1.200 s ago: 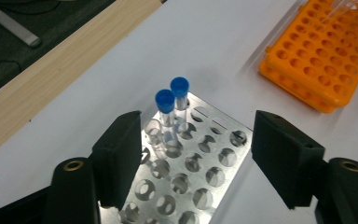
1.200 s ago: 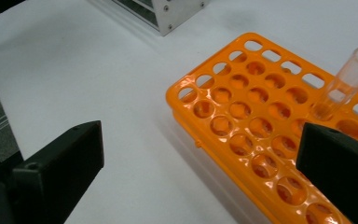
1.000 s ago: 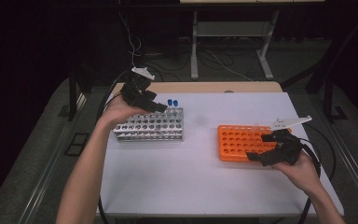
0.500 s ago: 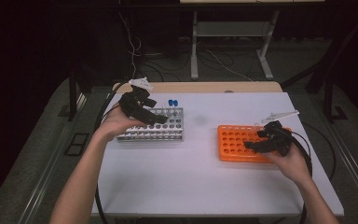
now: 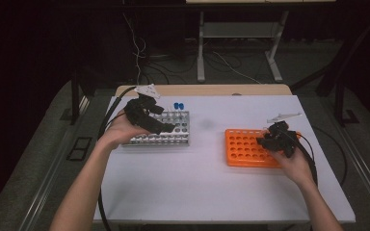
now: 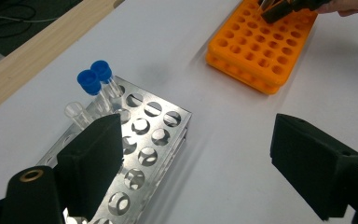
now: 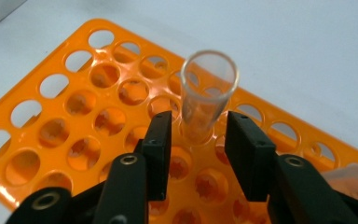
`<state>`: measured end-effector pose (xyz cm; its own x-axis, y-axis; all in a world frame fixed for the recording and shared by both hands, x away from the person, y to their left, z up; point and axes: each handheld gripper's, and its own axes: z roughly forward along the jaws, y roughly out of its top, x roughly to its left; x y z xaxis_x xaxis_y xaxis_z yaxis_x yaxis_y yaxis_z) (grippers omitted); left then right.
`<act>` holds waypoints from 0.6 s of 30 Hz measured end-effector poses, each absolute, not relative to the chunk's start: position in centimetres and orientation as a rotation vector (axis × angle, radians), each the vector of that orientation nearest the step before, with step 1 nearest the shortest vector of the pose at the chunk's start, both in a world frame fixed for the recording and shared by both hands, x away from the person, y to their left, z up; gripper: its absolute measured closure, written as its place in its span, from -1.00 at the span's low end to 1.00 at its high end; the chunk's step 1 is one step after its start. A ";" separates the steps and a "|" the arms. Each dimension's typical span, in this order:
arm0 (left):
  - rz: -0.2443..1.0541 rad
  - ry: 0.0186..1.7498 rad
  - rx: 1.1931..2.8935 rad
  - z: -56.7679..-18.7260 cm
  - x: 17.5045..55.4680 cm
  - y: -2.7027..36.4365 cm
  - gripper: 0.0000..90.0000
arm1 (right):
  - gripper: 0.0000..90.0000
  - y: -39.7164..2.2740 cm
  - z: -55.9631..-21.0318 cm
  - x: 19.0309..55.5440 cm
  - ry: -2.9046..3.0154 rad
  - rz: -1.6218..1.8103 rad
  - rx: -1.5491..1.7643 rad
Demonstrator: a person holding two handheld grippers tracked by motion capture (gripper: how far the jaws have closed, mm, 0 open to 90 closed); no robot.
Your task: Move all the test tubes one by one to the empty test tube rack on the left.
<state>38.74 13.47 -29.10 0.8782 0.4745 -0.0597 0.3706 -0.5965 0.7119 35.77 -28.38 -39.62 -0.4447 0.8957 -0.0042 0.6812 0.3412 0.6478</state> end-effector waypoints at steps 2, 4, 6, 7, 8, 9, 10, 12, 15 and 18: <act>0.172 0.596 2.277 -29.1 38.7 13.4 -0.65 | 0.48 -28.4 -39.7 35.9 2.239 0.835 1.385; 0.174 0.593 2.281 -29.1 38.7 13.3 -0.65 | 0.57 -28.4 -39.7 36.0 2.228 0.842 1.392; 0.174 0.590 2.282 -29.1 38.7 13.3 -0.65 | 0.62 -28.3 -39.8 36.1 2.231 0.845 1.386; 0.174 0.590 2.280 -29.1 38.6 13.2 -0.65 | 0.64 -28.3 -39.9 36.1 2.233 0.848 1.380; 0.172 0.591 2.277 -29.1 38.6 13.2 -0.65 | 0.65 -28.2 -39.9 36.1 2.237 0.855 1.377; 0.171 0.590 2.279 -29.1 38.7 13.2 -0.65 | 0.65 -28.2 -39.9 36.1 2.237 0.857 1.366; 0.171 0.591 2.279 -29.1 38.6 13.2 -0.65 | 0.66 -28.1 -39.9 36.1 2.238 0.851 1.355; 0.171 0.593 2.277 -29.1 38.6 13.2 -0.65 | 0.66 -27.9 -39.8 36.0 2.245 0.842 1.329; 0.172 0.592 2.273 -29.0 38.6 13.2 -0.65 | 0.66 -28.0 -39.3 35.8 2.251 0.839 1.297; 0.172 0.591 2.274 -28.9 38.6 13.2 -0.65 | 0.67 -28.4 -38.5 35.4 2.244 0.869 1.290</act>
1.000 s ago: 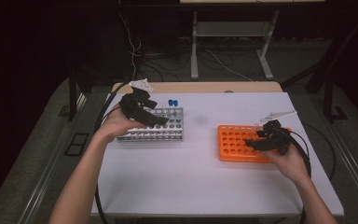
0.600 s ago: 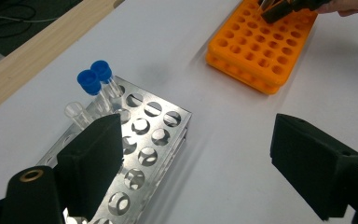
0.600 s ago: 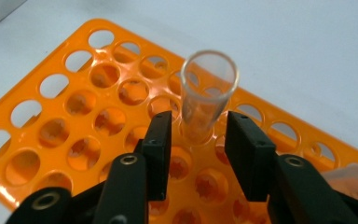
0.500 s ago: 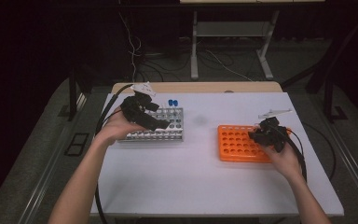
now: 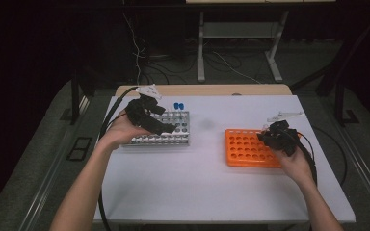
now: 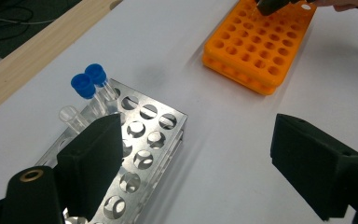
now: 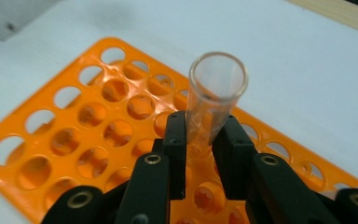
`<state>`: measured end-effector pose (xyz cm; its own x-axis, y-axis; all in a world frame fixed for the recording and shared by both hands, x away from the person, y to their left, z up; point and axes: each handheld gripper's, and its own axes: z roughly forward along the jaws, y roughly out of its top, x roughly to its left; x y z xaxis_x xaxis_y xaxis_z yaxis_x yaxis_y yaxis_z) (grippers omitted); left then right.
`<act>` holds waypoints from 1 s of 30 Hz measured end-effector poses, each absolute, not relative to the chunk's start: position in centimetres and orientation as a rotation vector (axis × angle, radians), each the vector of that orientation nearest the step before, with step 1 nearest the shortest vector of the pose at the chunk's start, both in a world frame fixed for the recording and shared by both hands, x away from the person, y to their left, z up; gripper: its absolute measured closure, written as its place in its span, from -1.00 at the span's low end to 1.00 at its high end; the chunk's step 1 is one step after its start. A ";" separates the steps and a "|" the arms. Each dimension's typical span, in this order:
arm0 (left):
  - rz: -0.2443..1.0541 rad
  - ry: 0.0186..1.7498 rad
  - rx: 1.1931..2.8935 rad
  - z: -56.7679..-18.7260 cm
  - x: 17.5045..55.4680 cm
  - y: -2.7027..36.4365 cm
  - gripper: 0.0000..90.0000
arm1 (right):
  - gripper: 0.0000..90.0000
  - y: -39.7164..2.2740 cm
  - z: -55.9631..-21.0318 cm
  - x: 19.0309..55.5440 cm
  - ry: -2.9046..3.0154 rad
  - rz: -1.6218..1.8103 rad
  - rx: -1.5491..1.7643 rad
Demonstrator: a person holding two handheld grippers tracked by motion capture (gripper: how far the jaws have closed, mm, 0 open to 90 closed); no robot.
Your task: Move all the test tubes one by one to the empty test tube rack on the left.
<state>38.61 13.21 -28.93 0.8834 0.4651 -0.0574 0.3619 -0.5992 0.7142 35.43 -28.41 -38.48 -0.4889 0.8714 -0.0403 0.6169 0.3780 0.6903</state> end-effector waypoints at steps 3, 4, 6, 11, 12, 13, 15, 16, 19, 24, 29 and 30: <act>0.170 0.590 2.276 -28.8 38.6 13.1 -0.66 | 0.67 -28.6 -37.7 35.1 2.240 0.889 1.276; 0.171 0.592 2.278 -28.8 38.6 13.1 -0.66 | 0.67 -28.7 -37.4 35.1 2.242 0.901 1.278; 0.171 0.589 2.278 -28.8 38.6 13.0 -0.66 | 0.67 -28.7 -36.9 34.9 2.240 0.919 1.271; 0.171 0.584 2.283 -28.6 38.6 12.8 -0.66 | 0.67 -28.5 -35.9 34.4 2.253 0.937 1.242; 0.169 0.587 2.279 -28.6 38.5 12.8 -0.66 | 0.67 -28.4 -35.7 34.3 2.256 0.942 1.237; 0.171 0.583 2.281 -28.6 38.5 12.7 -0.66 | 0.67 -28.3 -35.5 34.3 2.257 0.947 1.234; 0.169 0.581 2.282 -28.5 38.5 12.7 -0.66 | 0.67 -28.2 -35.1 34.2 2.262 0.962 1.227; 0.171 0.581 2.284 -28.4 38.4 12.7 -0.66 | 0.67 -28.2 -34.9 34.1 2.266 0.968 1.224; 0.173 0.576 2.287 -28.2 38.3 12.7 -0.66 | 0.67 -28.0 -34.3 34.0 2.279 0.993 1.214; 0.179 0.577 2.280 -27.9 38.1 12.9 -0.67 | 0.67 -27.8 -33.4 33.9 2.295 1.023 1.194; 0.181 0.569 2.276 -27.5 37.9 12.9 -0.67 | 0.67 -27.5 -32.7 33.7 2.320 1.050 1.178; 0.181 0.567 2.277 -27.5 37.8 12.9 -0.67 | 0.67 -27.4 -32.5 33.6 2.325 1.052 1.171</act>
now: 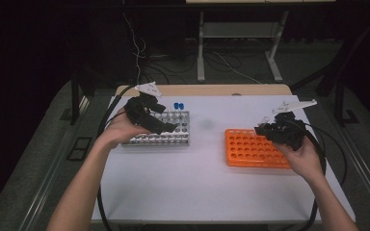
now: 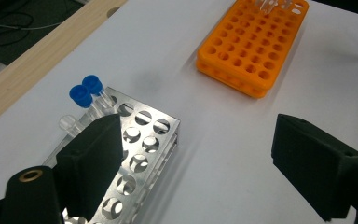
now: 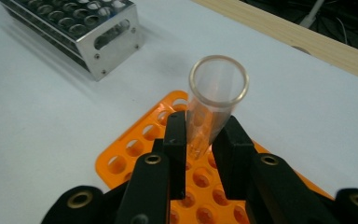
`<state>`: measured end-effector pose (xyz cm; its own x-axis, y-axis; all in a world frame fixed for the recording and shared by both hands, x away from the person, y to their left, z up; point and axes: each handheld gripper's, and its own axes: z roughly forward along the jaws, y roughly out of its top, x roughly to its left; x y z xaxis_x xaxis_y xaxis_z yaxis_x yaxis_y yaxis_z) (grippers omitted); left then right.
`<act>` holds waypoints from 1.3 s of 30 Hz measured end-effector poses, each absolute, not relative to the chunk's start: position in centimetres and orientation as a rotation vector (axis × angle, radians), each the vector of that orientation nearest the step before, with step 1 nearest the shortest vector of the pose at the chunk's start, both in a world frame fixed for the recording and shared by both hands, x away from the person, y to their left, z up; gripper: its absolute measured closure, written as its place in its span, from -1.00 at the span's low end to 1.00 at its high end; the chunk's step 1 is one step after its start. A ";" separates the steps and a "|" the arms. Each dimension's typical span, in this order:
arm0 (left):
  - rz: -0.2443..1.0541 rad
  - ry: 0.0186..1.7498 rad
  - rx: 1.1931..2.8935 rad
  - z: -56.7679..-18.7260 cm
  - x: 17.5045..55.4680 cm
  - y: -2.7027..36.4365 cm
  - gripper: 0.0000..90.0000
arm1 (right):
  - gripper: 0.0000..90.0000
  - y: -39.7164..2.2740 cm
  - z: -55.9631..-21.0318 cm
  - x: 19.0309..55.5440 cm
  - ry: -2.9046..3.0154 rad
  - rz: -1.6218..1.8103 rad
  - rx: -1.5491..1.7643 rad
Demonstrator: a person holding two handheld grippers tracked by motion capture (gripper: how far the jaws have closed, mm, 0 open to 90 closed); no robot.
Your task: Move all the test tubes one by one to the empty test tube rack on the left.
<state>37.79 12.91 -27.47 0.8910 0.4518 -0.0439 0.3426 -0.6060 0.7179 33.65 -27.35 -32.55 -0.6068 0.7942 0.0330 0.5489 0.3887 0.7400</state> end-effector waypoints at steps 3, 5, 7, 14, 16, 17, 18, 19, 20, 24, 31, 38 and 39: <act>0.179 0.553 2.281 -27.3 37.6 12.8 -0.67 | 0.67 -26.8 -32.2 33.4 2.353 1.050 1.144; 0.173 0.543 2.280 -27.2 37.5 12.6 -0.67 | 0.66 -26.4 -31.9 33.3 2.369 1.054 1.124; 0.168 0.532 2.282 -27.1 37.4 12.4 -0.68 | 0.67 -25.9 -31.6 33.2 2.385 1.058 1.098; 0.144 0.491 2.288 -26.7 36.9 11.4 -0.76 | 0.67 -24.1 -30.6 32.9 2.441 1.073 1.031; 0.139 0.477 2.301 -26.6 36.7 10.9 -0.83 | 0.67 -23.6 -30.3 32.9 2.456 1.083 1.010; 0.133 0.469 2.308 -26.6 36.7 10.7 -0.88 | 0.67 -23.3 -30.2 32.8 2.464 1.085 0.999; 0.131 0.460 2.314 -26.5 36.6 10.4 -0.91 | 0.67 -23.0 -30.1 32.8 2.471 1.085 0.989; 0.130 0.452 2.319 -26.5 36.5 10.2 -0.94 | 0.67 -22.7 -30.0 32.7 2.482 1.082 0.979; 0.124 0.448 2.321 -26.5 36.3 9.9 -0.97 | 0.66 -22.3 -30.0 32.7 2.492 1.083 0.970; 0.113 0.411 2.342 -26.7 36.0 8.9 -1.00 | 0.66 -20.9 -30.0 32.5 2.532 1.087 0.919; 0.085 0.343 2.372 -27.1 35.4 7.2 -1.00 | 0.67 -18.1 -30.7 32.3 2.610 1.070 0.843; 0.066 0.277 2.404 -27.4 34.7 6.1 -0.97 | 0.67 -15.2 -31.7 32.2 2.695 1.038 0.764; 0.061 0.273 2.406 -27.5 34.6 6.0 -0.96 | 0.66 -14.8 -31.9 32.2 2.709 1.032 0.752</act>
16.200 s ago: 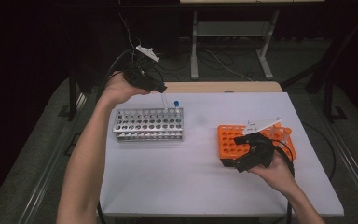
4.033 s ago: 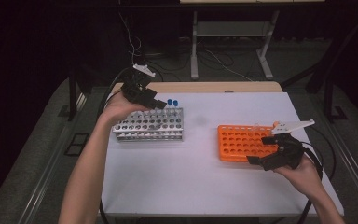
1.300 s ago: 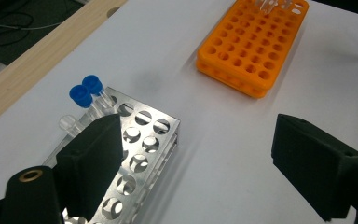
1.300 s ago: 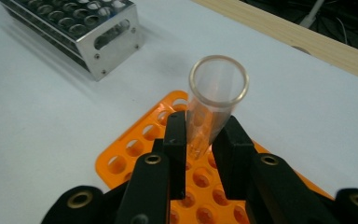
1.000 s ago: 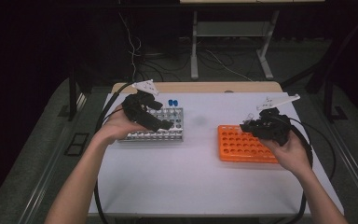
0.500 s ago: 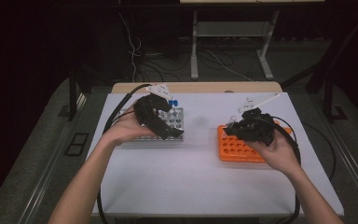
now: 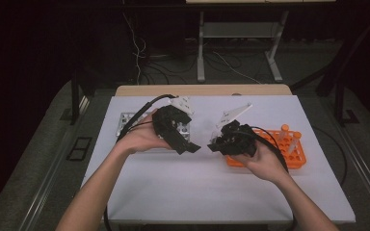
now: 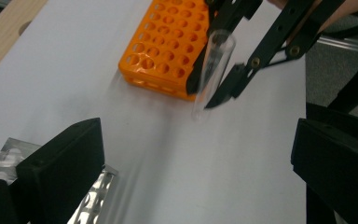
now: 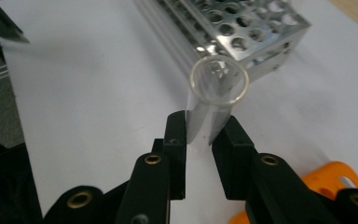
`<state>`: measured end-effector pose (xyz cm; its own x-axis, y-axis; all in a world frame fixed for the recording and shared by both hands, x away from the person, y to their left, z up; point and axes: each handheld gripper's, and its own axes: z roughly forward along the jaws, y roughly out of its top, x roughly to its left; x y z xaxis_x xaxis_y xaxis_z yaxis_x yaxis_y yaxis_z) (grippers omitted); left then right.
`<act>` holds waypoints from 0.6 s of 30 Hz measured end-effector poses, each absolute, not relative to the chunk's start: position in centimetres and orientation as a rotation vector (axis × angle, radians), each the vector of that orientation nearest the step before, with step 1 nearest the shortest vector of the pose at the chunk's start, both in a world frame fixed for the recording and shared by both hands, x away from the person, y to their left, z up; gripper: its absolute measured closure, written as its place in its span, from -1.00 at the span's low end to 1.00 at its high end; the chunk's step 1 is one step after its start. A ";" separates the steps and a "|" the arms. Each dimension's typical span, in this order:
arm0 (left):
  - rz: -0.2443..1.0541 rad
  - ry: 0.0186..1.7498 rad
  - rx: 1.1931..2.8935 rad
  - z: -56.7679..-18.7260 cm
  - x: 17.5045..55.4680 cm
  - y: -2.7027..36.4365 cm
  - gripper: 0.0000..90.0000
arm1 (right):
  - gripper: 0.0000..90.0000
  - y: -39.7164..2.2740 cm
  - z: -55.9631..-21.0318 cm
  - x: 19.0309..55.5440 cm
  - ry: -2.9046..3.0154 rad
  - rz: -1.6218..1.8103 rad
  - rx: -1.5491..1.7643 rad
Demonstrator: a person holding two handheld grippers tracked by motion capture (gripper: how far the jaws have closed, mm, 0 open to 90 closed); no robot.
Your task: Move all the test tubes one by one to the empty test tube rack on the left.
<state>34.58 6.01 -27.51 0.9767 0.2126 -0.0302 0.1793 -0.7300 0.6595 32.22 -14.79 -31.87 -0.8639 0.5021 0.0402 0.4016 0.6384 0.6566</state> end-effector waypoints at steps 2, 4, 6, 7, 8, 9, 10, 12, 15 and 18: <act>0.060 0.247 2.423 -27.6 34.4 5.9 -0.94 | 0.67 -14.0 -32.1 32.1 2.733 1.019 0.737; 0.061 0.231 2.430 -27.7 34.2 5.7 -0.89 | 0.66 -13.4 -32.3 32.1 2.754 1.007 0.716; 0.051 0.218 2.433 -27.9 34.2 5.7 -0.84 | 0.67 -12.8 -32.5 32.1 2.772 0.996 0.699; 0.050 0.210 2.437 -27.9 34.2 5.7 -0.79 | 0.66 -12.5 -32.7 32.1 2.779 0.995 0.687; 0.050 0.203 2.439 -28.0 34.2 5.6 -0.75 | 0.66 -12.3 -32.8 32.0 2.784 0.994 0.677; 0.042 0.205 2.442 -28.1 34.2 5.6 -0.70 | 0.66 -12.0 -32.9 32.0 2.793 0.992 0.671; 0.038 0.196 2.444 -28.3 34.2 5.6 -0.67 | 0.66 -11.8 -33.0 31.9 2.797 0.991 0.660; 0.014 0.178 2.446 -28.5 34.3 5.6 -0.57 | 0.67 -11.3 -33.1 31.8 2.810 0.987 0.644; -0.012 0.154 2.447 -28.8 34.3 5.7 -0.38 | 0.66 -10.8 -33.3 31.6 2.833 0.975 0.626; -0.020 0.136 2.451 -28.9 34.3 5.9 -0.14 | 0.66 -10.4 -33.5 31.4 2.847 0.977 0.608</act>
<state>34.29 5.87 -28.91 0.9945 0.0927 -0.0498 0.1032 -0.7678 0.6323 31.36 -10.40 -33.46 -0.9192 0.3892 0.0605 0.3443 0.7193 0.6034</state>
